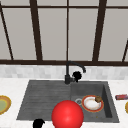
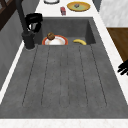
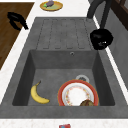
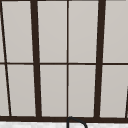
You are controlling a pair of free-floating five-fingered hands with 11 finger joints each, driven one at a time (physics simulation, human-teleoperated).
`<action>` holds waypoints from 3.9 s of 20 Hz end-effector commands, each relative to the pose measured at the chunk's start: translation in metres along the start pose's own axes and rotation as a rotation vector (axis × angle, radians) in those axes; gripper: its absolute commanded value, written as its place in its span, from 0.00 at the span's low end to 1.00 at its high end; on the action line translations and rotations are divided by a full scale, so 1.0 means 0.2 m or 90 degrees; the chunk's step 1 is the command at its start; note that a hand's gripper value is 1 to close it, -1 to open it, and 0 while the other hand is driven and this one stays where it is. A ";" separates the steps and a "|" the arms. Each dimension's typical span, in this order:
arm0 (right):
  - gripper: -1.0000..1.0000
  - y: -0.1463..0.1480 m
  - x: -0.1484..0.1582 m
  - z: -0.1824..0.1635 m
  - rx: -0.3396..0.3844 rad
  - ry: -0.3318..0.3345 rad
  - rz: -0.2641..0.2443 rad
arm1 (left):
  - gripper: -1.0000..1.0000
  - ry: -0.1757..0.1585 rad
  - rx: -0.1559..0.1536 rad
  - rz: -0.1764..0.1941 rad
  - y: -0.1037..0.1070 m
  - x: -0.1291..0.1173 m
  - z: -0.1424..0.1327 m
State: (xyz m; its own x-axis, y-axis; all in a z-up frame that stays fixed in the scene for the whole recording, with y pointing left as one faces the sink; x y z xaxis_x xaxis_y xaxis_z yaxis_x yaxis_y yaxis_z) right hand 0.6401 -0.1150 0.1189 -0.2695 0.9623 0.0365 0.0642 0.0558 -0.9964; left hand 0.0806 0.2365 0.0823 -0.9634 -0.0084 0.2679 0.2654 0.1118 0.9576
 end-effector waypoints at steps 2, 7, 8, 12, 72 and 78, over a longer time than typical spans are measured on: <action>1.00 0.09 -0.04 0.01 0.012 0.042 -0.038 | 0.50 0.000 0.000 0.000 0.00 0.00 0.00; 1.00 0.08 -0.02 0.02 0.000 0.048 -0.033 | 0.50 0.000 0.000 0.000 0.00 0.00 0.00; 1.00 0.08 -0.01 0.02 -0.001 0.049 -0.032 | 0.50 0.000 0.000 0.000 0.00 0.00 0.00; 1.00 0.07 0.00 0.02 -0.002 0.052 -0.033 | 0.50 0.000 0.000 0.000 0.00 0.00 0.00; 1.00 0.35 -0.27 0.13 -0.337 -0.131 -0.058 | 0.50 0.000 0.000 0.000 0.00 0.00 0.00; 1.00 0.37 -0.28 0.13 -0.350 -0.138 -0.063 | 0.50 0.000 0.000 0.000 0.00 0.00 0.00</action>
State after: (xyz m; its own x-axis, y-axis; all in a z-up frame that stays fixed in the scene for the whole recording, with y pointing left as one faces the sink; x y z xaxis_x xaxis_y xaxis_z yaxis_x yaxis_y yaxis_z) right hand 0.6359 -0.1486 0.0640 -0.4878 0.8726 -0.0228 0.5034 0.2598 -0.8241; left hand 0.0805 0.2366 0.0824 -0.9634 -0.0083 0.2679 0.2653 0.1118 0.9577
